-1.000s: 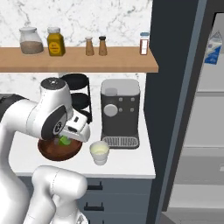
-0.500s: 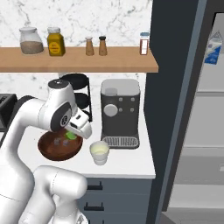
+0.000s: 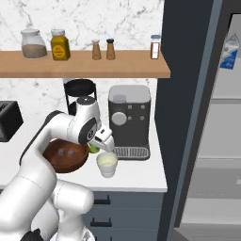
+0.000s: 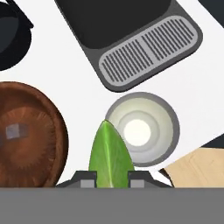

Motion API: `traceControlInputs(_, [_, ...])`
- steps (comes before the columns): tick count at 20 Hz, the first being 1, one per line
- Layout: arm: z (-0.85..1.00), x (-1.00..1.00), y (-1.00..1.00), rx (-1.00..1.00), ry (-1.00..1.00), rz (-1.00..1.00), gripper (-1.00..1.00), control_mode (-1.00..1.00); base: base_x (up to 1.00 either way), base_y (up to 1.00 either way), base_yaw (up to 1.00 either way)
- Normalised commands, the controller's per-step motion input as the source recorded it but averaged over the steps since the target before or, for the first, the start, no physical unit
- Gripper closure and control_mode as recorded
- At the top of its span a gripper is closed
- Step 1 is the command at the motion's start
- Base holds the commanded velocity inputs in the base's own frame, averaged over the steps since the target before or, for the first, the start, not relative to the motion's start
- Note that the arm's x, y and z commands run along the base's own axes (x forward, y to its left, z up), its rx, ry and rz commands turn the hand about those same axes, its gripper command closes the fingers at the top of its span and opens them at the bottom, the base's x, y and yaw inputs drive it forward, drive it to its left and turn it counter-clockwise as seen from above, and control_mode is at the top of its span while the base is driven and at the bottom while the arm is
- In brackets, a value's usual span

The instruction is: Grab a lemon wedge from the fridge and one ice cube from the ice bowl, and put them in the glass of lemonade.

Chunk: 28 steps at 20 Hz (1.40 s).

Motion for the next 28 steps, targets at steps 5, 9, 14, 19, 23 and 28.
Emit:
traceControlInputs(5, [-0.28, 0.05, -0.07, 0.0, 0.1, 0.0, 1.0, -1.0, 0.0, 0.0, 0.0])
traceControlInputs(9, [-0.36, 0.06, -0.16, 0.0, 0.03, 0.0, 1.0, -1.0, 0.0, 0.0, 0.0])
traceControlInputs(14, [-0.14, 0.02, -0.17, 0.0, 0.0, 0.0, 1.0, -1.0, 0.0, 0.0, 0.0])
traceControlInputs(19, [0.0, 0.0, -0.21, 0.0, 0.0, 0.0, 1.0, -1.0, 0.0, 0.0, 0.0])
traceControlInputs(23, [0.0, 0.0, -0.23, 0.0, 0.0, 0.0, 1.0, -1.0, 0.0, 0.0, 0.0])
traceControlInputs(28, [0.0, 0.05, -0.01, 0.0, 0.0, 0.0, 1.0, -1.0, 0.0, 0.0, 0.0])
